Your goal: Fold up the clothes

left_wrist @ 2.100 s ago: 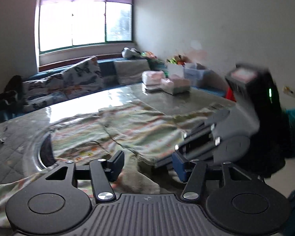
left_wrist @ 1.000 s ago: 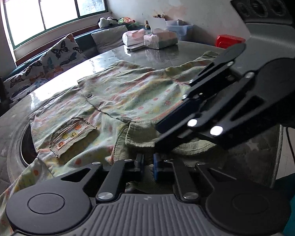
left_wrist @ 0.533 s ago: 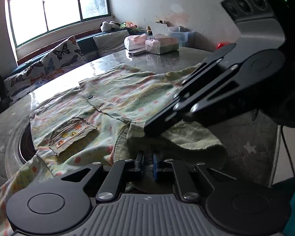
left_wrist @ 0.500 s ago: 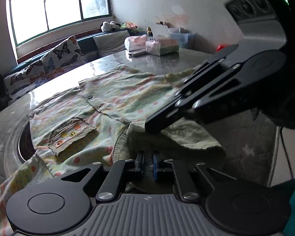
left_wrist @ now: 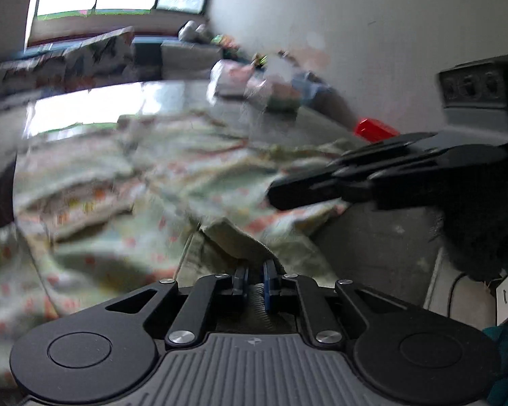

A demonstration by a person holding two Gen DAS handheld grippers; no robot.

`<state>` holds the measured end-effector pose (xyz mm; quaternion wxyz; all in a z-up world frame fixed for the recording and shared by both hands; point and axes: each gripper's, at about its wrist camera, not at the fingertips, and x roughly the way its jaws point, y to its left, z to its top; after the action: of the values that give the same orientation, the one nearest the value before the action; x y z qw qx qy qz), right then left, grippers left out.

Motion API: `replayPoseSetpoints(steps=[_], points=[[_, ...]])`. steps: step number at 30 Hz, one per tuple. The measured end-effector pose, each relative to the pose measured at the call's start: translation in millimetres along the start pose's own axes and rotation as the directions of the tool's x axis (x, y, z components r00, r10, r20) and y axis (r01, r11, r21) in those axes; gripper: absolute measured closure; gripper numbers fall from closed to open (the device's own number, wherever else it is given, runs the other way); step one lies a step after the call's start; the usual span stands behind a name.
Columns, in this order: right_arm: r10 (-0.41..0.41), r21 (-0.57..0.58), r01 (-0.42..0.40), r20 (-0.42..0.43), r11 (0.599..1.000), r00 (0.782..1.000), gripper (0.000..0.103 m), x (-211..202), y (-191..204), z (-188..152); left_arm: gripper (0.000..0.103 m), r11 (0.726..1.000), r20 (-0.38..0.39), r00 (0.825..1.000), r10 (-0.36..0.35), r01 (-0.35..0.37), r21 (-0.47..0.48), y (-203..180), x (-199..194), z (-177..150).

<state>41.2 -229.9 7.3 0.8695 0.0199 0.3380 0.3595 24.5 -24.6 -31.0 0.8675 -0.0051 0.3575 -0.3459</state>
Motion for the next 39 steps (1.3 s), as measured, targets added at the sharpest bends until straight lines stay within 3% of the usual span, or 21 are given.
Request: replayPoseSetpoints(steps=[5,7,8,14,17,22,33,39], points=[[0.019,-0.021,-0.02,-0.022,1.0,1.0,0.091,4,5,-2,0.092,1.0,0.01,1.0,-0.006,0.006,0.008,1,-9,-3],[0.031,-0.04,-0.032,-0.034,0.999,0.999,0.071,8,8,-2,0.091,0.999,0.014,1.0,-0.001,0.0,0.033,-2,-14,-4],[0.036,-0.054,-0.038,-0.04,0.998,0.999,0.067,11,12,-2,0.09,0.999,0.016,1.0,0.002,-0.002,0.046,-4,-17,-4],[0.047,-0.115,-0.058,-0.092,0.992,0.995,0.067,31,26,-6,0.09,0.995,0.034,0.999,0.026,-0.029,0.098,-7,-44,-12],[0.014,-0.158,-0.034,-0.125,0.987,0.992,0.07,40,32,-12,0.09,0.992,0.044,0.998,0.039,-0.044,0.12,-7,-59,-16],[-0.056,-0.23,0.027,-0.118,0.973,0.991,0.099,42,40,-19,0.088,0.992,0.084,0.993,0.082,-0.09,0.086,3,-71,-14],[-0.012,-0.103,0.011,-0.012,0.995,1.0,0.101,0,22,5,0.088,0.992,0.053,0.995,0.085,-0.089,0.084,7,-39,-10],[0.007,-0.174,-0.023,-0.093,0.985,0.996,0.101,19,32,-2,0.085,0.992,0.051,0.995,0.087,-0.091,0.086,9,-34,-9]])
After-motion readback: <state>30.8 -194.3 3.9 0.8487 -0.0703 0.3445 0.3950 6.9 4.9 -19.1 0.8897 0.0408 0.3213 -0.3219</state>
